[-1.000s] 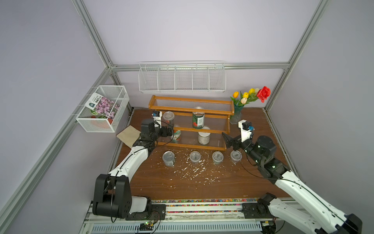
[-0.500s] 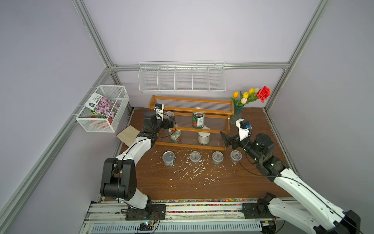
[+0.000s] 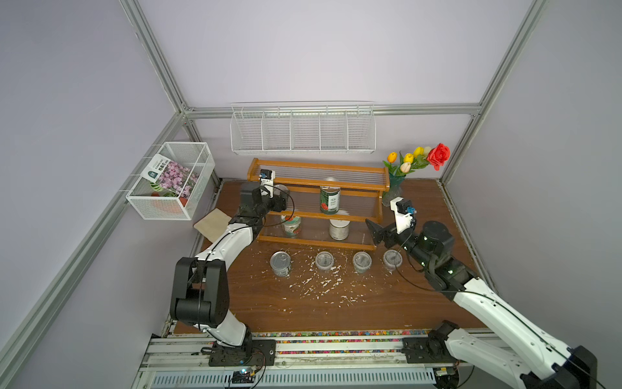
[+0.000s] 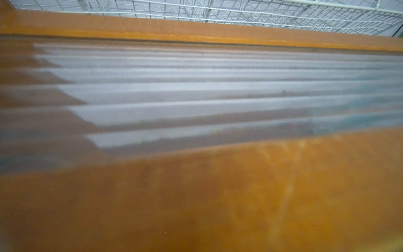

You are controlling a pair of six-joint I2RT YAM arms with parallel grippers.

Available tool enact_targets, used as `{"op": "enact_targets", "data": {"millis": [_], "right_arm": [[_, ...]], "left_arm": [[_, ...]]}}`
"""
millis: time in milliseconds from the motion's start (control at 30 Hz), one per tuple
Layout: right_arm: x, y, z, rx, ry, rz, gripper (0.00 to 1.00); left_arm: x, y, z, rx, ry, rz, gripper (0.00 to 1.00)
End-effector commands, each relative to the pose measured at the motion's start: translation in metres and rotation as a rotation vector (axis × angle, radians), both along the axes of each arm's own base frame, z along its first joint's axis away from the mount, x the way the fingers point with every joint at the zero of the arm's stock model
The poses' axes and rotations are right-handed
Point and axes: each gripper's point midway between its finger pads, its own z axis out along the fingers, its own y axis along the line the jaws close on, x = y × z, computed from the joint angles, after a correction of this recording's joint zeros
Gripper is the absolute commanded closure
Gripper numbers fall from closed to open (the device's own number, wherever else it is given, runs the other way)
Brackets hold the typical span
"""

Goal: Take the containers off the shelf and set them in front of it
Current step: 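Pick up a container from the shelf.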

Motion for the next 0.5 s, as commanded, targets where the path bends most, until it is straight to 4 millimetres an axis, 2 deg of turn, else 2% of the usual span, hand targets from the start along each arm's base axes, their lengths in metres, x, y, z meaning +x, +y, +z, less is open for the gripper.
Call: {"op": "enact_targets", "data": {"millis": [0, 200, 467], "right_arm": [[-0.001, 0.007, 0.015, 0.011, -0.034, 0.031, 0.02], [-0.002, 0.012, 0.018, 0.018, -0.035, 0.062, 0.02], [-0.011, 0.029, 0.023, 0.045, -0.030, 0.172, 0.02]], "left_arm": [[-0.013, 0.000, 0.010, 0.006, -0.009, -0.022, 0.28], [-0.040, 0.000, 0.023, 0.006, -0.013, -0.041, 0.29], [-0.099, -0.021, 0.039, 0.007, -0.001, -0.134, 0.29]]}}
